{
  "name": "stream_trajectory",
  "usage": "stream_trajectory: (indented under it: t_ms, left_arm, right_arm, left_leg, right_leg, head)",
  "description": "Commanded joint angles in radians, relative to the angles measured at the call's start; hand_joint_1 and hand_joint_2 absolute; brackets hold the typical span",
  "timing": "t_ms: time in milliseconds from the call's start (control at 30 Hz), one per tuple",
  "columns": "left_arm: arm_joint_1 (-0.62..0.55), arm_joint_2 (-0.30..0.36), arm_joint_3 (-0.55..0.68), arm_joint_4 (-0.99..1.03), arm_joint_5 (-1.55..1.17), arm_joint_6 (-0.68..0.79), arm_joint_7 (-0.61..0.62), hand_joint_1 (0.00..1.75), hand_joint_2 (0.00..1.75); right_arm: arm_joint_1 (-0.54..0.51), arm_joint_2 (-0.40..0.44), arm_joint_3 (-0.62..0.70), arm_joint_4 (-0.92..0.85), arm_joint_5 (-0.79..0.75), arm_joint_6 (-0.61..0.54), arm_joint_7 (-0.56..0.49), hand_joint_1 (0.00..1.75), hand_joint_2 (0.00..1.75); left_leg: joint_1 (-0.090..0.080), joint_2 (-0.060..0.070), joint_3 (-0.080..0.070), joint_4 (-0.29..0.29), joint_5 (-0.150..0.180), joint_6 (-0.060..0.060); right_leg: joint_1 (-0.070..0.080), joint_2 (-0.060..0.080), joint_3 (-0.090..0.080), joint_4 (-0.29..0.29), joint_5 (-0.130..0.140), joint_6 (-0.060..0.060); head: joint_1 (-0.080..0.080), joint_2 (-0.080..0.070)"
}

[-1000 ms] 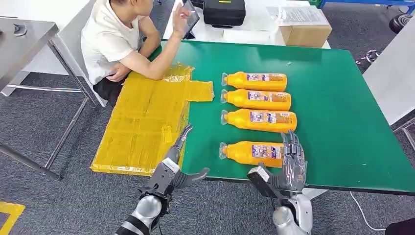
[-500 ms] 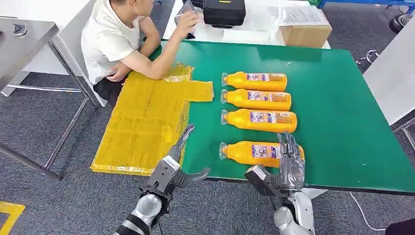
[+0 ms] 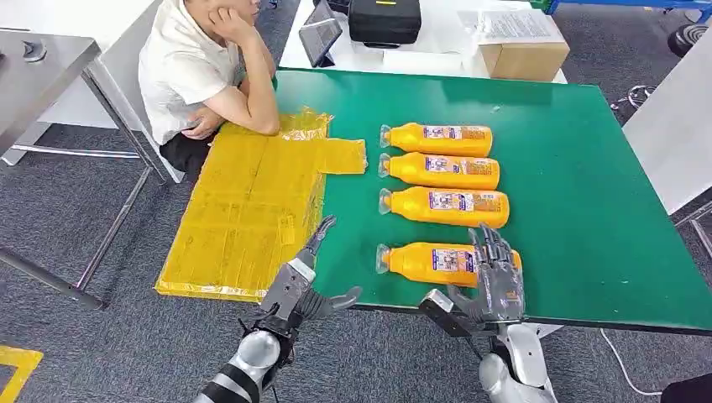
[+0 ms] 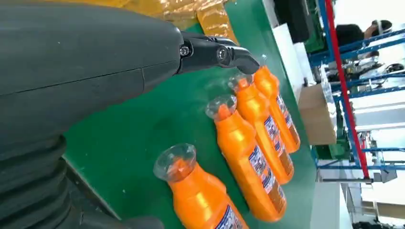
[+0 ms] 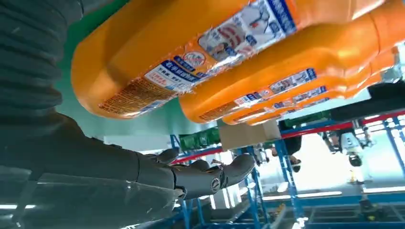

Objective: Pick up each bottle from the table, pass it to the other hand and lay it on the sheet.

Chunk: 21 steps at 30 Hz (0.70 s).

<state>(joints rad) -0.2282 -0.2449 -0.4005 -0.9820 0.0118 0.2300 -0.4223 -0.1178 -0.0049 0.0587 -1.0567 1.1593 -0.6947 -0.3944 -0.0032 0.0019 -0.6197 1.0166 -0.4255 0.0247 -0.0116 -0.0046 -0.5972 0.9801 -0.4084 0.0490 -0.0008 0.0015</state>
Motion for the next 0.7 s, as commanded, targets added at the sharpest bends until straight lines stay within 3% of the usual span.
stream_trajectory:
  t_ms: [33, 200, 367, 567, 700]
  left_arm:
    - [-0.046, 0.0, 0.003, 0.09, 0.007, -0.003, 0.006, 0.0, 1.75]
    - [-0.045, 0.01, -0.032, 0.077, -0.02, -0.018, -0.006, 0.0, 1.75]
    - [-0.045, 0.008, -0.035, 0.06, -0.046, 0.006, 0.012, 0.0, 1.75]
    - [-0.045, 0.009, -0.035, 0.058, -0.052, 0.01, 0.012, 0.0, 1.75]
    - [-0.035, 0.007, -0.021, 0.051, -0.05, 0.008, 0.02, 0.0, 1.75]
  right_arm:
    - [-0.035, -0.023, 0.036, 0.058, 0.006, -0.003, 0.005, 0.0, 1.75]
    - [-0.064, -0.047, 0.077, 0.119, 0.01, -0.003, 0.019, 0.0, 1.75]
    - [-0.116, -0.102, 0.155, 0.26, 0.026, 0.036, 0.162, 0.0, 1.75]
    - [-0.112, -0.104, 0.156, 0.262, 0.032, 0.002, 0.166, 0.0, 1.75]
    - [-0.102, -0.12, 0.182, 0.246, 0.086, -0.003, 0.251, 0.0, 1.75]
  left_leg:
    - [0.0, 0.0, 0.003, -0.001, -0.001, -0.001]
    - [0.0, 0.001, 0.005, -0.001, -0.002, -0.002]
    - [0.001, 0.001, 0.006, -0.001, -0.002, -0.002]
    - [0.0, 0.001, 0.003, -0.001, -0.001, -0.001]
    - [0.001, -0.001, 0.006, -0.001, -0.002, -0.002]
  right_leg:
    - [0.0, 0.0, 0.003, -0.001, -0.001, -0.001]
    - [0.0, 0.002, 0.005, -0.001, -0.001, -0.002]
    - [0.001, 0.002, 0.006, -0.001, -0.001, -0.002]
    - [0.001, 0.001, 0.003, -0.001, -0.001, -0.001]
    - [0.001, -0.001, 0.006, -0.001, -0.002, -0.002]
  head:
    - [0.0, 0.0]
    - [0.0, 0.0]
    - [0.0, 0.0]
    - [0.0, 0.0]
    - [0.0, 0.0]
